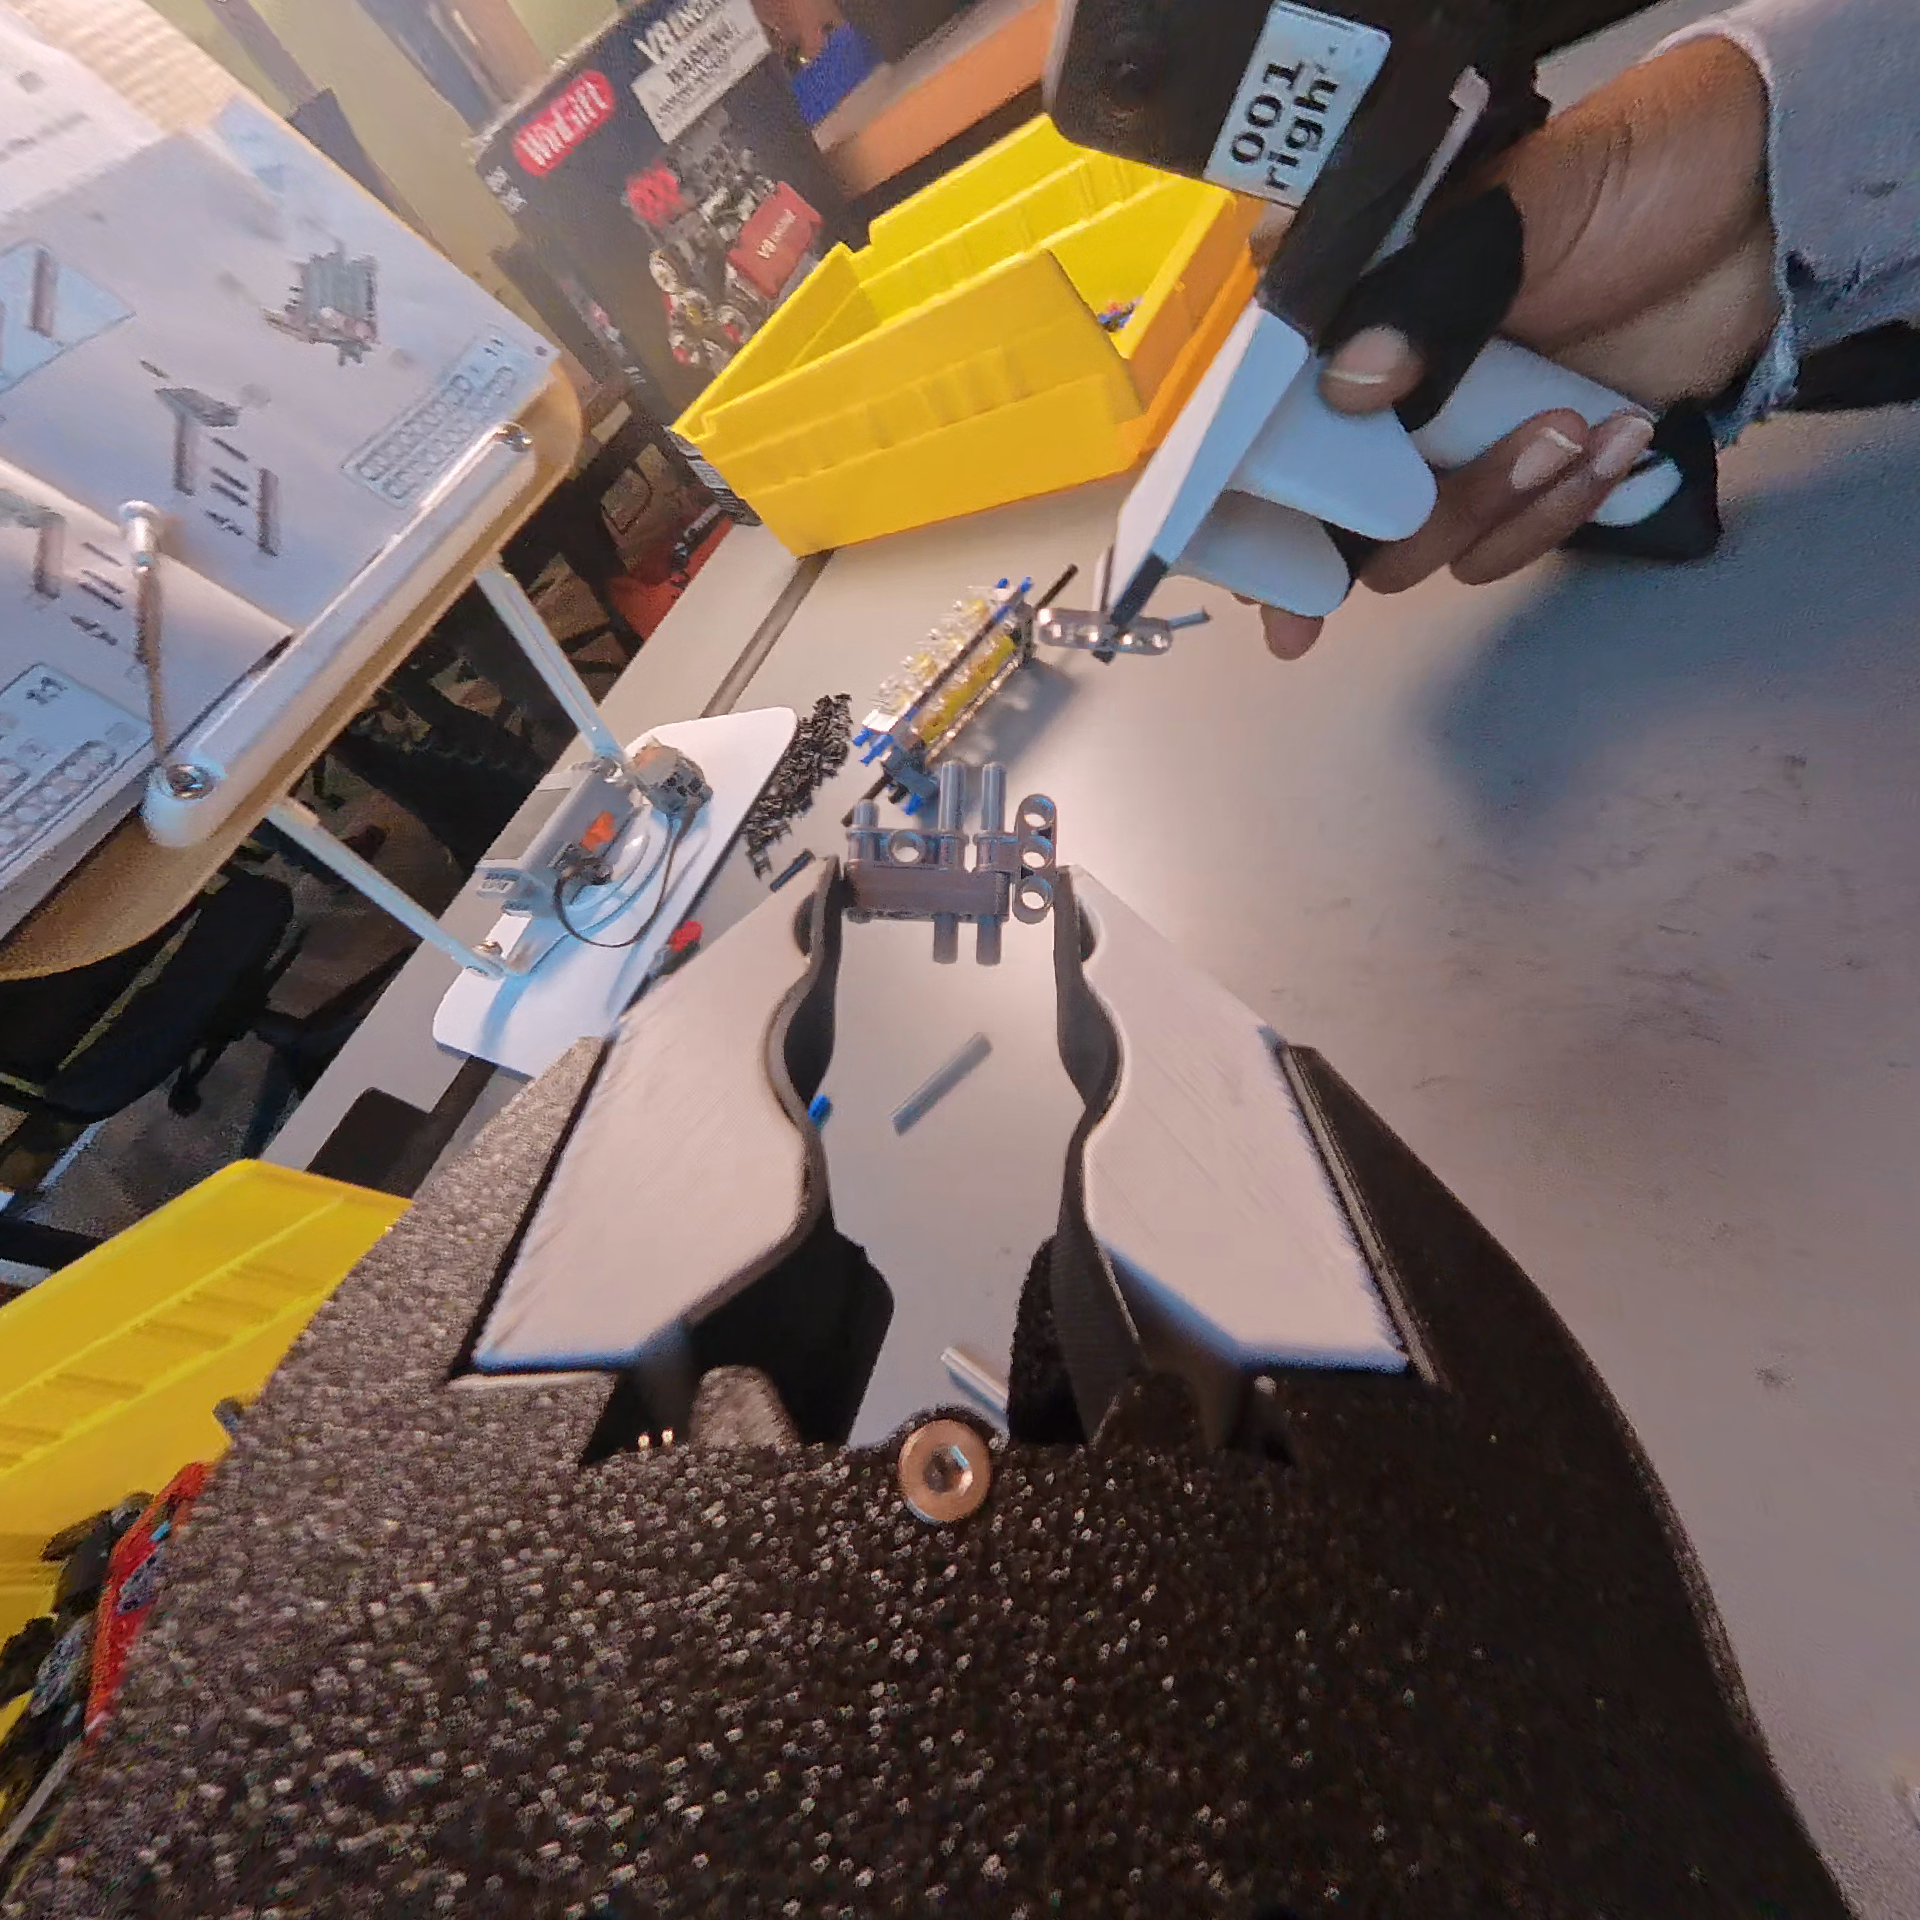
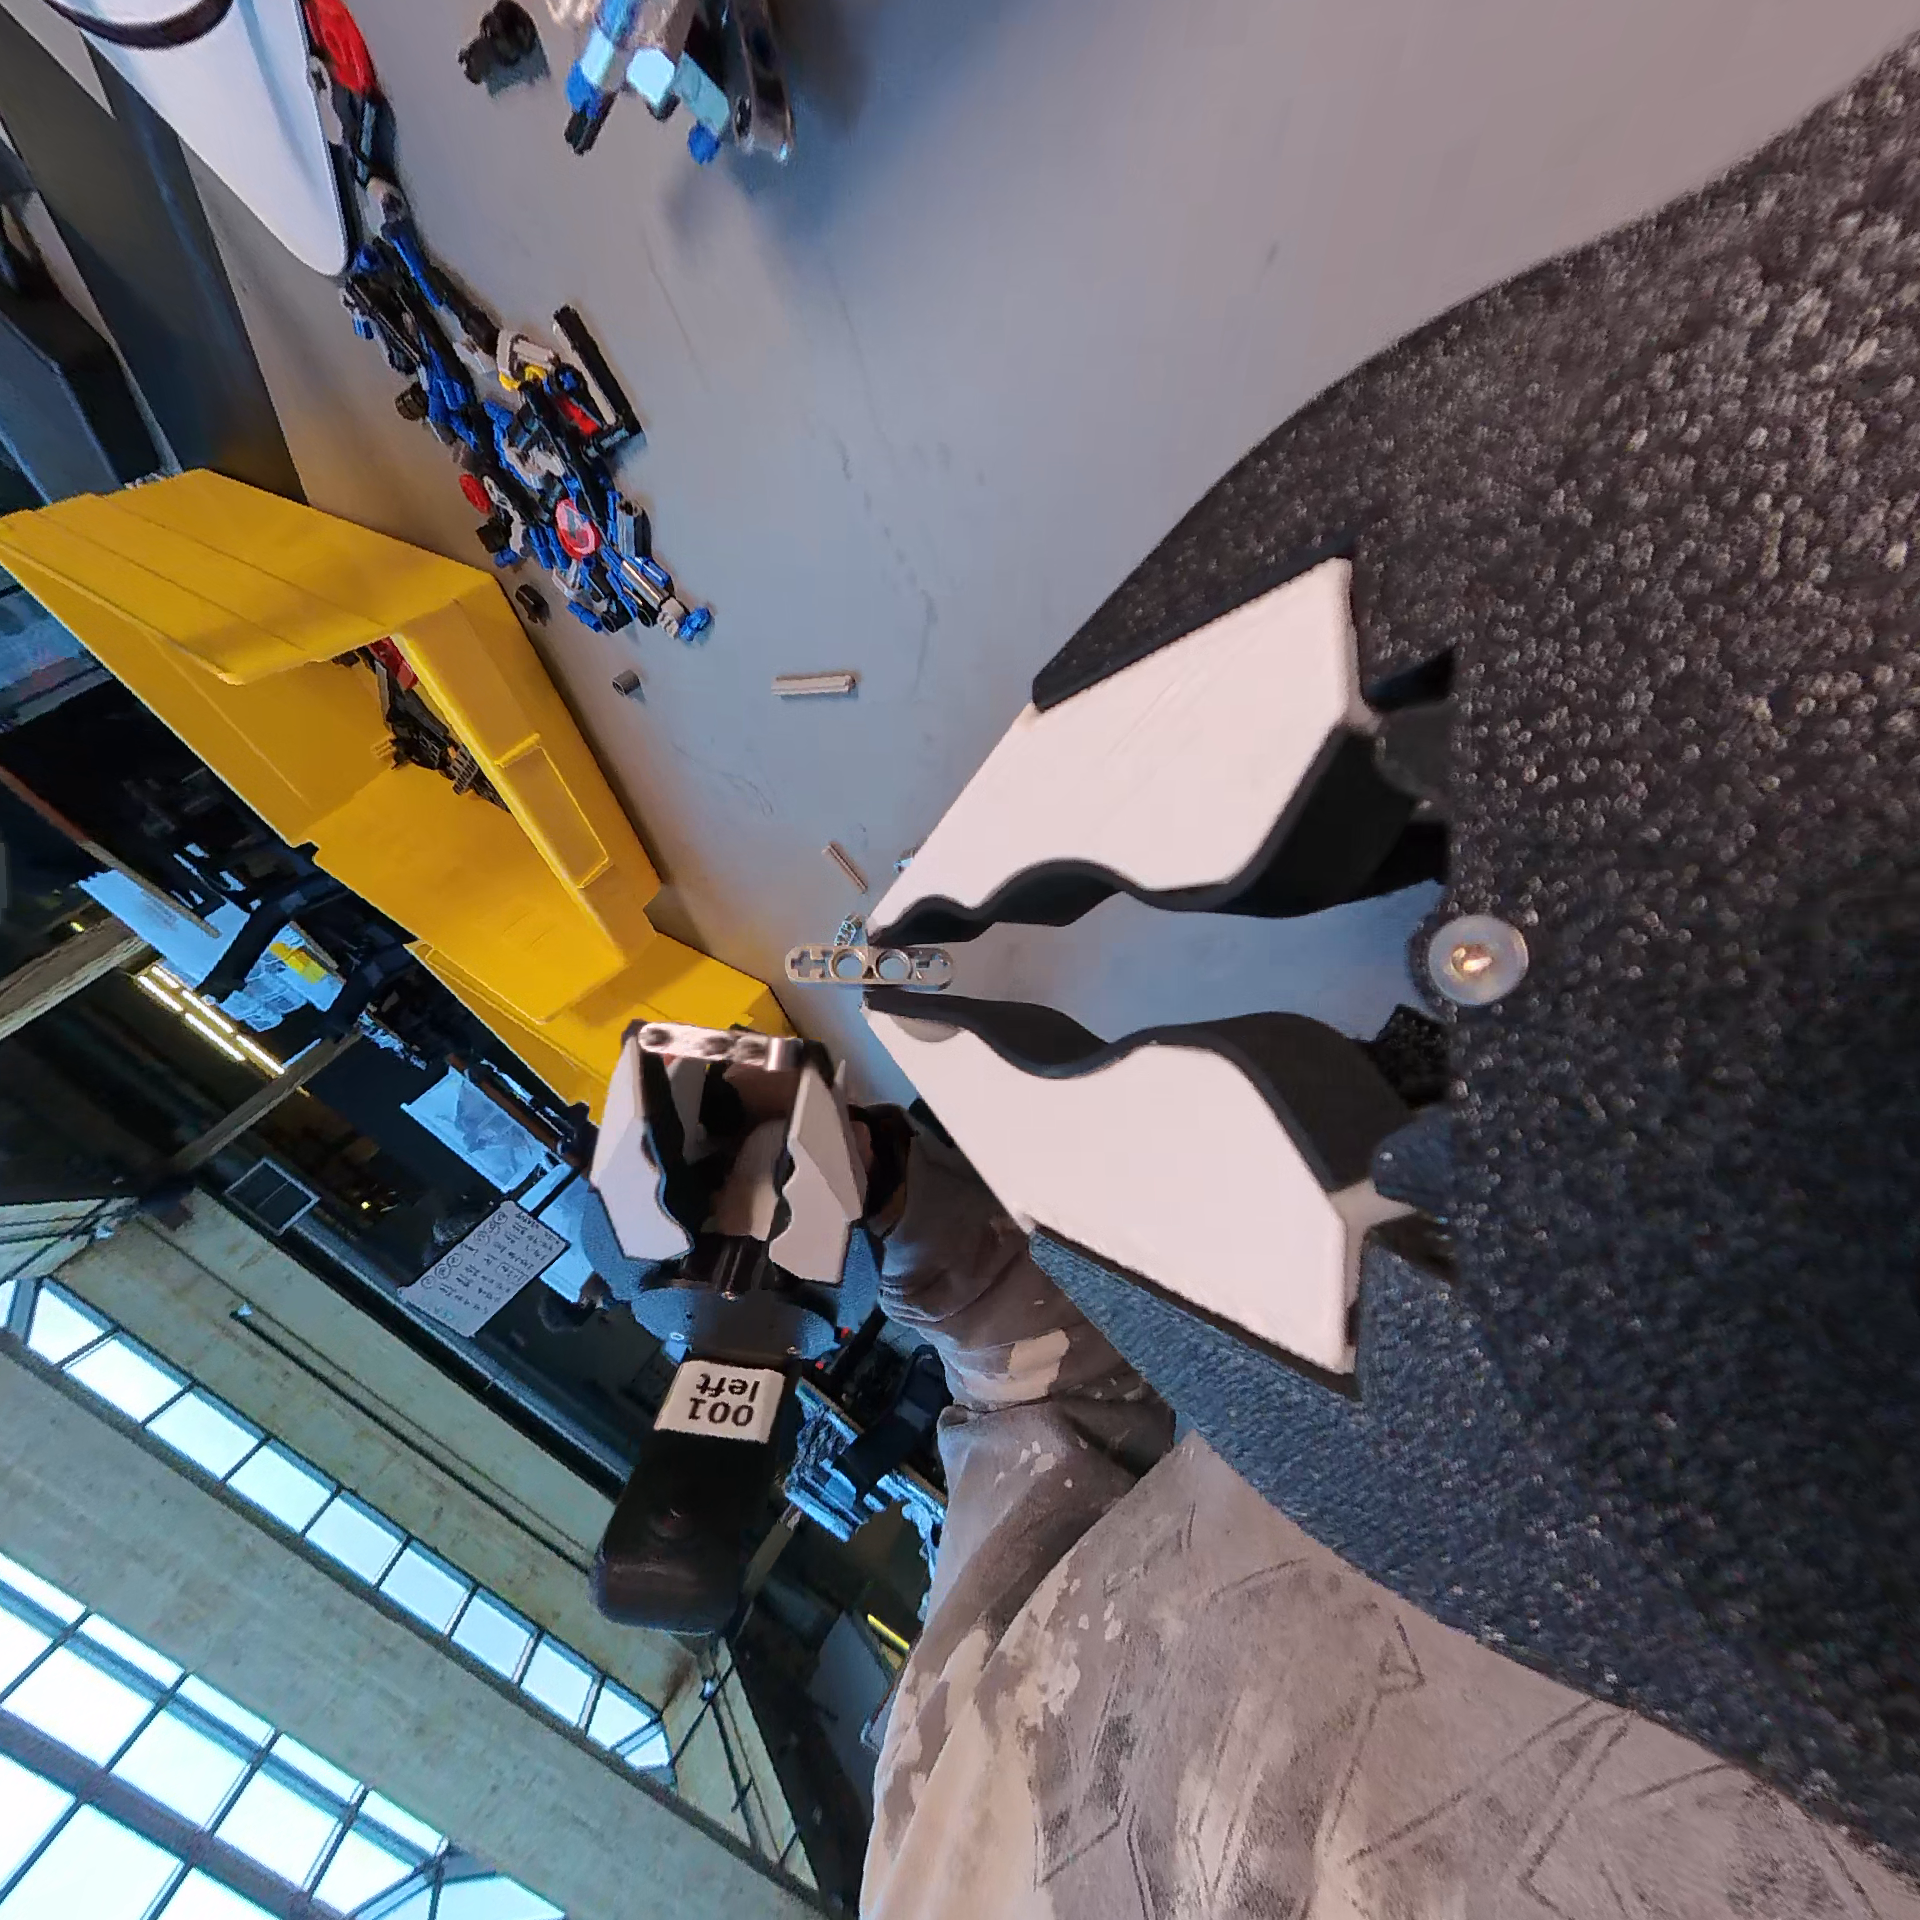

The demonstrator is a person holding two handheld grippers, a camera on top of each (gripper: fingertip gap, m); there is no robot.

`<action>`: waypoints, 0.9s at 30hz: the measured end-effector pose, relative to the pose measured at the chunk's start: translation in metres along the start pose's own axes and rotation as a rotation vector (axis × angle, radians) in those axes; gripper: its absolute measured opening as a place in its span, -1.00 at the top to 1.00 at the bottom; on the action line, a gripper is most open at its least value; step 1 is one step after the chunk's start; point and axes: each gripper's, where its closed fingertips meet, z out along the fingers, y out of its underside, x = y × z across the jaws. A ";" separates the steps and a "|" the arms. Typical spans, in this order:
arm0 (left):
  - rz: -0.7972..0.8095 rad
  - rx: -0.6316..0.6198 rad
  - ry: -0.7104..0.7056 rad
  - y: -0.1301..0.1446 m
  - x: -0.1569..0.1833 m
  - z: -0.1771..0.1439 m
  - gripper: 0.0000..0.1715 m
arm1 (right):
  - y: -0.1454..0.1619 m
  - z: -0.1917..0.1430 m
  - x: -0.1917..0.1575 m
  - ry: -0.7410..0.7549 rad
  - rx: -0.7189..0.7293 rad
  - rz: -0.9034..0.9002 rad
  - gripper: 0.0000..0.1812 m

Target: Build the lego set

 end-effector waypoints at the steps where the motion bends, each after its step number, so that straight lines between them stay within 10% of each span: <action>1: 0.025 -0.016 0.009 0.002 0.006 0.004 0.55 | 0.001 0.002 -0.001 -0.005 0.003 0.006 0.93; 27: 0.013 -0.133 0.040 0.008 0.037 0.029 0.55 | 0.019 0.027 0.003 0.029 0.023 0.148 0.95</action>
